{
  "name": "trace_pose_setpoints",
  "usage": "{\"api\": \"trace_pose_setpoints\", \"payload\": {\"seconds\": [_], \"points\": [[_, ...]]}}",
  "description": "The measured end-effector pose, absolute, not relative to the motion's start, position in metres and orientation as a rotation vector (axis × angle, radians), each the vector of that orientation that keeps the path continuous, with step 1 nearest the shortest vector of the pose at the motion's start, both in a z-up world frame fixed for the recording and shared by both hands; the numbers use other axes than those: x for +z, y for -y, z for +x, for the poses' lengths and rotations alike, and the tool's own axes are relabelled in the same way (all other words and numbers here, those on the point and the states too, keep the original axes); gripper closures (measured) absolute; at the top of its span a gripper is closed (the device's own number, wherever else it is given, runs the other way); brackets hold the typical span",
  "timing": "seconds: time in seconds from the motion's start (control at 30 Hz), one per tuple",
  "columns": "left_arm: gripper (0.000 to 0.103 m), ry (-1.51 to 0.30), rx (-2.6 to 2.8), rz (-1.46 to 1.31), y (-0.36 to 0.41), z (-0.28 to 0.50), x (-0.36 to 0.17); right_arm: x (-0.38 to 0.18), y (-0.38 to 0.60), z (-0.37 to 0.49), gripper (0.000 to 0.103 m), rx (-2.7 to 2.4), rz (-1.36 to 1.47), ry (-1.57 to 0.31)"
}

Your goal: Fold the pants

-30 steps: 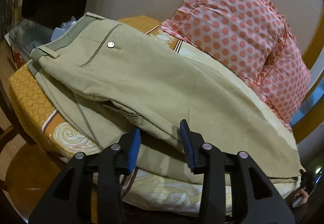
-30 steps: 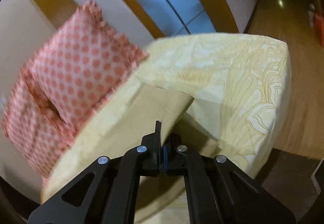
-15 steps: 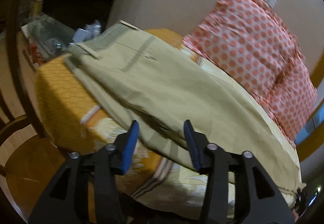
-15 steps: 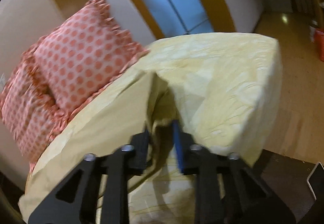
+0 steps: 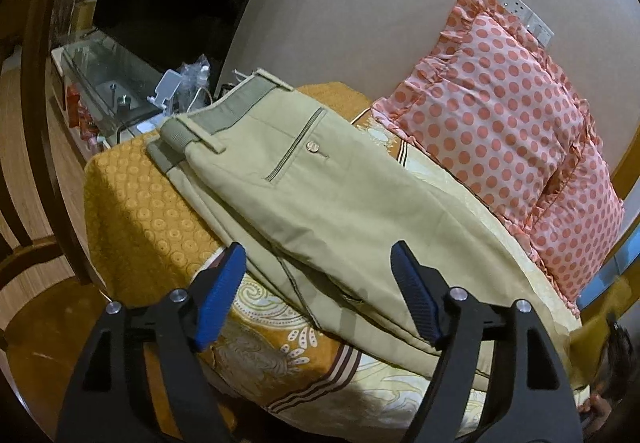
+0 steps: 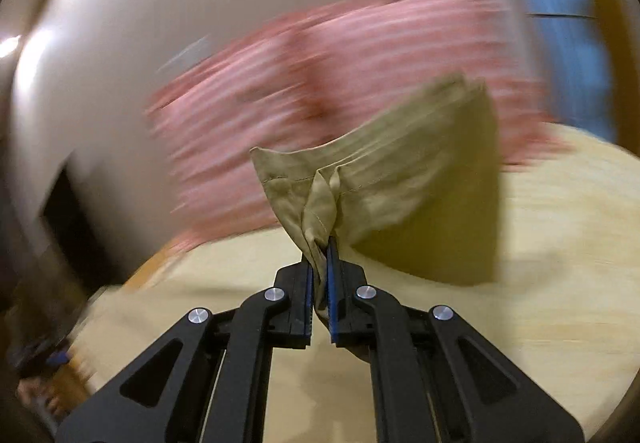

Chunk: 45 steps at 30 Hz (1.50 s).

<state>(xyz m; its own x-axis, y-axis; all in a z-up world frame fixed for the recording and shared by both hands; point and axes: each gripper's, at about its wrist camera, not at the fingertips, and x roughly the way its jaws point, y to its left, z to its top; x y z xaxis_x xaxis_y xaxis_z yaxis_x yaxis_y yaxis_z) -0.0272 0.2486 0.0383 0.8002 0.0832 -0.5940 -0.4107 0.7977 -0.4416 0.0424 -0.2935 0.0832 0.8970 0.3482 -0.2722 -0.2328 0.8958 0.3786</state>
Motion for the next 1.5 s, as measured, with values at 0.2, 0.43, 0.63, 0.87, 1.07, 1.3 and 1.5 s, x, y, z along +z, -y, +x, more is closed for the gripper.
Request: {"api": "trace_pose_setpoints", "payload": {"seconds": [0.2,0.43,0.63,0.87,1.07,1.3,1.5], "points": [[0.026,-0.603,0.286,-0.722,-0.269,-0.033,0.024,0.037,0.136,0.076,0.085,0.647,0.081,-0.673],[0.026,-0.583,0.341,-0.822,-0.304,-0.025,0.02,0.031,0.139,0.048,0.027,0.728,0.108,-0.666],[0.026,-0.581,0.388,-0.861,-0.322,-0.007,0.021,0.041,0.172,0.046,0.023,0.696,0.226,-0.625],[0.095,-0.625,0.442,-0.787,-0.321,0.015,0.025,0.033,0.186,0.048,0.023,0.682,0.274,-0.612],[0.098,-0.509,0.297,-0.468,-0.255,0.04,0.104,0.038,0.239,0.046,0.022,0.584,0.366,-0.542],[0.098,-0.425,-0.24,-0.089,-0.059,0.067,0.169,0.047,0.315,0.035,0.02,0.418,0.51,-0.451],[0.097,-0.633,-0.623,0.162,0.097,0.055,0.089,0.042,0.367,0.027,0.014,0.34,0.653,-0.422]]}}
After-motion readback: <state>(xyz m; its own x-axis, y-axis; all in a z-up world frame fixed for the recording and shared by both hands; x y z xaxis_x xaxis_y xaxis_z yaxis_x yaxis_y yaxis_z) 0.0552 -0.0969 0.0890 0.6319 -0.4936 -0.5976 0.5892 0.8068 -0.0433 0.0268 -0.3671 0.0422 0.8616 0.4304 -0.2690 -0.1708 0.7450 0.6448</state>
